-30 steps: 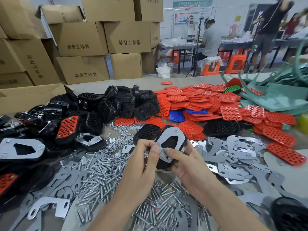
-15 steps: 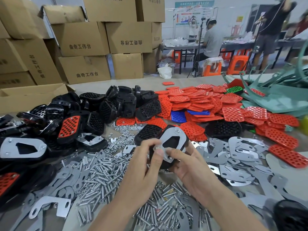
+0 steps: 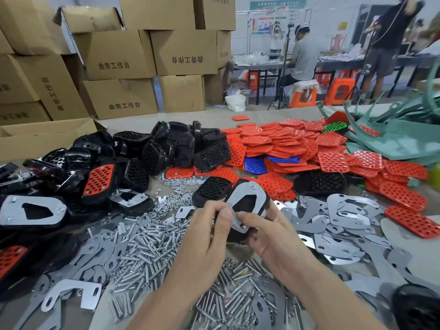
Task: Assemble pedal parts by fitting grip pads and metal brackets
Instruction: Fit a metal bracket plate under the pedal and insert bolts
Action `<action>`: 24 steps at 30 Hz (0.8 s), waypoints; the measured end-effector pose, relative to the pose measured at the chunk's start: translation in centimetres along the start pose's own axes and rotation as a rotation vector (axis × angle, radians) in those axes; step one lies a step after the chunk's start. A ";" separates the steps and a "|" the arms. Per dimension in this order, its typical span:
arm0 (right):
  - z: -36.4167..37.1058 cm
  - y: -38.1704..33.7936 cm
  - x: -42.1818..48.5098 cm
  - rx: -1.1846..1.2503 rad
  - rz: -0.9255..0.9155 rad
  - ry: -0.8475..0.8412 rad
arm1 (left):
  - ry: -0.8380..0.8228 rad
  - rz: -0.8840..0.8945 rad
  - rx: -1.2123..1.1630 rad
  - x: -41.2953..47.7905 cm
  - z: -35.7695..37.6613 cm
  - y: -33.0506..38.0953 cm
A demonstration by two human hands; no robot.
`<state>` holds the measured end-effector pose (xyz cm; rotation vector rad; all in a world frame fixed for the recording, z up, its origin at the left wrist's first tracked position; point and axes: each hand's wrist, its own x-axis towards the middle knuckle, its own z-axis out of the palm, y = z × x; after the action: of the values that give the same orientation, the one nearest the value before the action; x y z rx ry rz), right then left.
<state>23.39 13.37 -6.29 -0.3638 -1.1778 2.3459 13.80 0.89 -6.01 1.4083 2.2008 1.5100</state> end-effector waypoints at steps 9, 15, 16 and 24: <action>0.1 -0.2 -0.1 -0.005 -0.004 0.012 | 0.015 -0.009 -0.017 -0.2 -0.1 0.0; 0.2 -0.1 -0.2 -0.046 -0.003 -0.002 | -0.006 0.056 0.072 -0.2 -0.2 -0.1; 0.2 -0.1 -0.3 -0.043 -0.001 -0.004 | -0.005 0.043 0.068 -0.2 -0.1 -0.1; 0.1 0.0 -0.2 -0.037 0.016 0.005 | 0.017 -0.006 0.032 0.2 0.1 -0.7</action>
<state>23.53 13.18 -6.19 -0.3932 -1.2216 2.3385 13.36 1.04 -6.55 1.4017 2.2473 1.4959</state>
